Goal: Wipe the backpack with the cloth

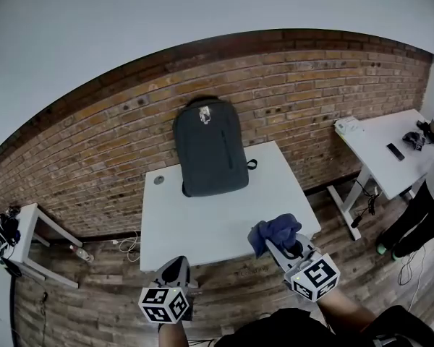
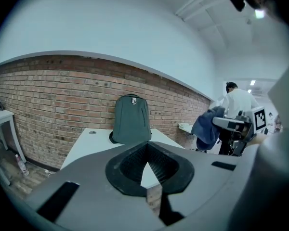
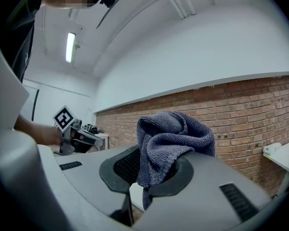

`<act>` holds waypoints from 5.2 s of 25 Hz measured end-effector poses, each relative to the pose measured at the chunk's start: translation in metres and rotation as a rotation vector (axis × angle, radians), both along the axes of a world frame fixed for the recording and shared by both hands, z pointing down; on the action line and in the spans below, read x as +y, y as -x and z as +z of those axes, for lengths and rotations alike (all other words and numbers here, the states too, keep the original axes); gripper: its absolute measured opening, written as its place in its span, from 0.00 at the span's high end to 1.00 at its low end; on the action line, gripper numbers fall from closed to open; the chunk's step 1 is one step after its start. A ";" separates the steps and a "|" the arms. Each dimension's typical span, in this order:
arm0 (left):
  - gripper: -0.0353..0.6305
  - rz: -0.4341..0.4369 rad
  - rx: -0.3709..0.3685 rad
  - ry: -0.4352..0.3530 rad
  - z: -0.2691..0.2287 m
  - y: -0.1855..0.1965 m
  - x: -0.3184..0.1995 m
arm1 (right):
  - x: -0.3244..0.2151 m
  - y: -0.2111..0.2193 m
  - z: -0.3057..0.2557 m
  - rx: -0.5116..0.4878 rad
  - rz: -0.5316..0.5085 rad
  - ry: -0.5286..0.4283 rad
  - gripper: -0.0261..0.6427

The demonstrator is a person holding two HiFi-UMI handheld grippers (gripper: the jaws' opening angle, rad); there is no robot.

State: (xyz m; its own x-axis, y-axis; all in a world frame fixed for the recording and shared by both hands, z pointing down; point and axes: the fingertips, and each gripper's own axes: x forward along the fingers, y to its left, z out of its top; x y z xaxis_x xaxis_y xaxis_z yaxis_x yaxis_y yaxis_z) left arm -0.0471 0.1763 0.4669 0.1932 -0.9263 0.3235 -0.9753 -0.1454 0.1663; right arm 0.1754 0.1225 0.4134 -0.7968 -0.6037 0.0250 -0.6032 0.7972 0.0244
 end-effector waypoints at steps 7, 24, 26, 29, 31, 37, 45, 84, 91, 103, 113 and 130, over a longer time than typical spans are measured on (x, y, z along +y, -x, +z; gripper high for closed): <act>0.96 -0.014 -0.017 0.016 -0.001 -0.007 -0.013 | -0.021 -0.005 0.000 -0.029 -0.012 0.042 0.90; 0.96 0.002 -0.008 -0.001 0.006 0.029 -0.070 | -0.065 0.024 0.010 -0.028 -0.002 0.048 0.90; 0.96 0.011 -0.007 -0.003 0.009 0.035 -0.081 | -0.076 0.032 0.010 -0.019 0.002 0.045 0.90; 0.96 -0.008 0.003 -0.006 0.014 0.050 -0.095 | -0.091 0.046 0.013 -0.002 -0.005 0.047 0.90; 0.96 -0.024 0.017 -0.007 0.016 0.062 -0.106 | -0.106 0.056 0.014 0.004 -0.007 0.054 0.90; 0.96 0.007 0.024 0.007 0.023 0.088 -0.150 | -0.147 0.085 0.015 0.017 0.006 0.048 0.90; 0.96 0.041 0.025 0.029 0.036 0.124 -0.203 | -0.206 0.119 0.023 0.014 0.046 0.072 0.90; 0.96 0.233 -0.002 0.047 0.016 0.148 -0.356 | -0.333 0.206 -0.025 0.010 0.099 0.071 0.90; 0.96 0.190 0.006 0.055 0.015 0.139 -0.360 | -0.365 0.217 -0.038 0.093 0.071 0.007 0.90; 0.96 0.126 -0.020 0.073 0.016 0.142 -0.361 | -0.439 0.283 -0.089 0.102 0.016 -0.044 0.90; 0.96 0.081 0.015 0.085 0.021 0.163 -0.352 | -0.478 0.334 -0.082 0.197 0.004 -0.057 0.90; 0.96 0.052 0.014 0.102 0.035 0.184 -0.356 | -0.513 0.377 -0.056 0.254 0.070 0.077 0.90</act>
State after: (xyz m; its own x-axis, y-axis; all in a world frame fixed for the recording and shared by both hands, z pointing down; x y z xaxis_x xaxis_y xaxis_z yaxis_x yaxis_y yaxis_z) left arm -0.2314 -0.1799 0.5015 0.2455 -0.8771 0.4128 -0.9643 -0.1773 0.1967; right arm -0.2014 -0.3901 0.3573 -0.7153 -0.6460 0.2664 -0.6396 0.7588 0.1228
